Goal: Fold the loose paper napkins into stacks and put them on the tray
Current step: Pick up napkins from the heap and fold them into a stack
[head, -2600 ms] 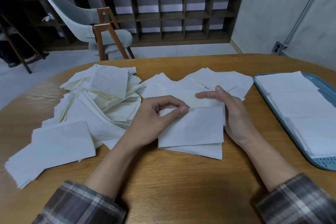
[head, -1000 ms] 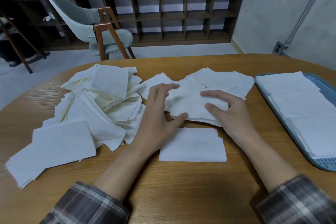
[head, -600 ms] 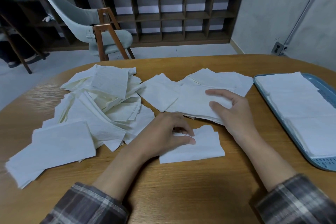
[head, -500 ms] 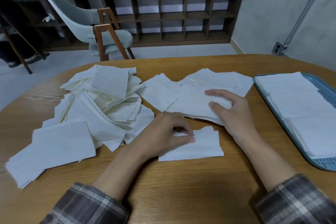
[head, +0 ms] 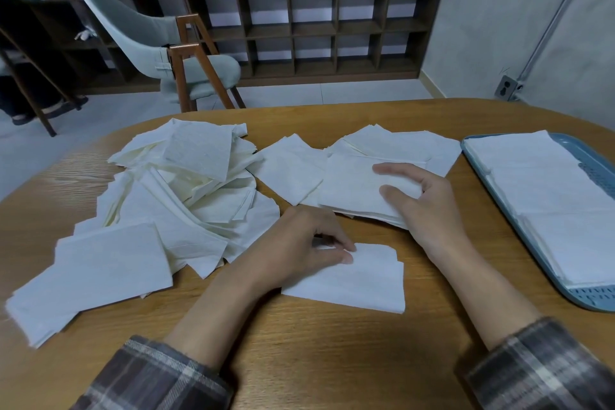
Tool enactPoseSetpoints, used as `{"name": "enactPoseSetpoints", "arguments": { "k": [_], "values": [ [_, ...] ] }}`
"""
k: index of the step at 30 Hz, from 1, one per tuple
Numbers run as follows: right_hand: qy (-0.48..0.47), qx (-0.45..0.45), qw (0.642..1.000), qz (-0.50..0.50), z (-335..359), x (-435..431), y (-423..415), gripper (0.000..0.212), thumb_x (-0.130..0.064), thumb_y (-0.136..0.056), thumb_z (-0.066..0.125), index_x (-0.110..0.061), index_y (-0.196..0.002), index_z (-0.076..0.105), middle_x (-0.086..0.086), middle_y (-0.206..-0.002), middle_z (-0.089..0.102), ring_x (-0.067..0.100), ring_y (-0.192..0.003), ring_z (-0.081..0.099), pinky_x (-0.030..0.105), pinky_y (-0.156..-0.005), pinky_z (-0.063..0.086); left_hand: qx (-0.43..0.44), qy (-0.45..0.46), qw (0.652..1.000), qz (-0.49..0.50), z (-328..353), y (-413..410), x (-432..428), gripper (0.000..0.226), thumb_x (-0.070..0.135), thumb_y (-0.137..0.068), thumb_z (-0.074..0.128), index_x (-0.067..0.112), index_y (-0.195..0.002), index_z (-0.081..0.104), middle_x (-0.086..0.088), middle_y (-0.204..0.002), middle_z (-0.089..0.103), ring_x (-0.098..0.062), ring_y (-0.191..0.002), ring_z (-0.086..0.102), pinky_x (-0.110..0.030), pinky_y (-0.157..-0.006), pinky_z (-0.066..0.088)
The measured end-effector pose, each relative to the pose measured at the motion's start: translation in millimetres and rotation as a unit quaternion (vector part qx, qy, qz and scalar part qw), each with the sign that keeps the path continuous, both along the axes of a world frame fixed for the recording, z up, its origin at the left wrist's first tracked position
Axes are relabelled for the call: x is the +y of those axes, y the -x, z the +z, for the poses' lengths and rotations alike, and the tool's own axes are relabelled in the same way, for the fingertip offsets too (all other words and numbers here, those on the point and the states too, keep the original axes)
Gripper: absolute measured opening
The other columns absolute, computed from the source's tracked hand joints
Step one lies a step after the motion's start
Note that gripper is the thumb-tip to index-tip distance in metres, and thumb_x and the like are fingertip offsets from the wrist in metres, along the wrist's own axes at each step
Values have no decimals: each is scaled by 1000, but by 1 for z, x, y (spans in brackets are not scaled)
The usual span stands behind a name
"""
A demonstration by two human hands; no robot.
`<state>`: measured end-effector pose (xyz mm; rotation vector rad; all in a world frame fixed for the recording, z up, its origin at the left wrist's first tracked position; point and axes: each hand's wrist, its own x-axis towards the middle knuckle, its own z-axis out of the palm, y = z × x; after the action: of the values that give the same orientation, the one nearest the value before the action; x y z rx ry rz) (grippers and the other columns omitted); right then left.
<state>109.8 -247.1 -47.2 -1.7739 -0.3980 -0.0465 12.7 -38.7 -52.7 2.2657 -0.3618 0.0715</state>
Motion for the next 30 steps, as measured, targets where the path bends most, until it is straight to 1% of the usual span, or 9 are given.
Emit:
{"name": "enactPoseSetpoints", "arguments": {
  "k": [3,7,12,15,19,22,24,27,30],
  "values": [
    [3,2,1000,0,0,0,0,34,2,-94,67,-25,-110,80,-29,-112,74,-21,-114,57,-4,-91,35,10,9,1000,-5,0,1,-2,6,17,-88,86,19,-94,84,9,-86,75,-14,-91,69,-24,-78,56],
    [1,5,1000,3,0,1,1,34,2,-94,67,-25,-110,80,-28,-112,75,-20,-114,57,-4,-91,35,22,11,1000,4,2,2,-2,2,19,-90,83,21,-91,83,8,-85,76,-16,-89,69,-33,-80,57],
    [0,14,1000,6,0,0,2,33,2,-95,67,-24,-111,80,-25,-114,75,-22,-114,56,-5,-89,35,20,4,1000,19,7,6,-5,4,17,-90,81,20,-87,81,10,-82,75,-11,-85,70,-23,-79,57],
    [4,22,1000,10,0,0,2,33,-1,-95,68,-27,-109,81,-26,-114,75,-20,-117,57,-3,-91,37,-4,-3,1000,20,10,7,-6,5,16,-91,78,20,-88,77,12,-88,75,-8,-90,71,-18,-82,52],
    [-16,53,998,17,2,1,3,26,-7,-98,67,-26,-106,82,-29,-109,75,-14,-113,62,16,-94,46,2,56,997,45,15,8,-7,6,11,-96,73,16,-93,72,12,-92,76,-3,-95,71,-9,-82,45],
    [-33,66,997,23,5,1,3,18,-17,-101,66,-23,-102,83,-28,-106,76,-15,-107,62,19,-85,43,17,111,991,66,16,6,-5,6,16,-97,75,21,-96,72,7,-94,75,-10,-95,72,-26,-86,54],
    [-46,80,995,33,7,2,3,20,-29,-102,66,-22,-99,84,-23,-109,77,-12,-111,63,22,-92,43,18,135,987,80,16,4,-3,5,19,-96,76,22,-97,73,4,-95,75,-14,-96,71,-35,-89,53],
    [-48,118,990,55,7,2,2,38,-50,-102,60,-23,-95,85,-18,-115,78,0,-123,62,29,-109,40,-5,175,980,98,17,2,0,5,16,-95,78,19,-97,74,5,-98,75,-14,-100,70,-29,-94,52],
    [-34,136,987,82,8,3,4,42,-54,-101,57,-24,-94,85,-17,-114,78,-2,-119,63,28,-110,39,-9,201,973,111,19,1,2,7,12,-94,79,15,-99,76,8,-101,77,-8,-104,71,-18,-94,48]
  ]
}}
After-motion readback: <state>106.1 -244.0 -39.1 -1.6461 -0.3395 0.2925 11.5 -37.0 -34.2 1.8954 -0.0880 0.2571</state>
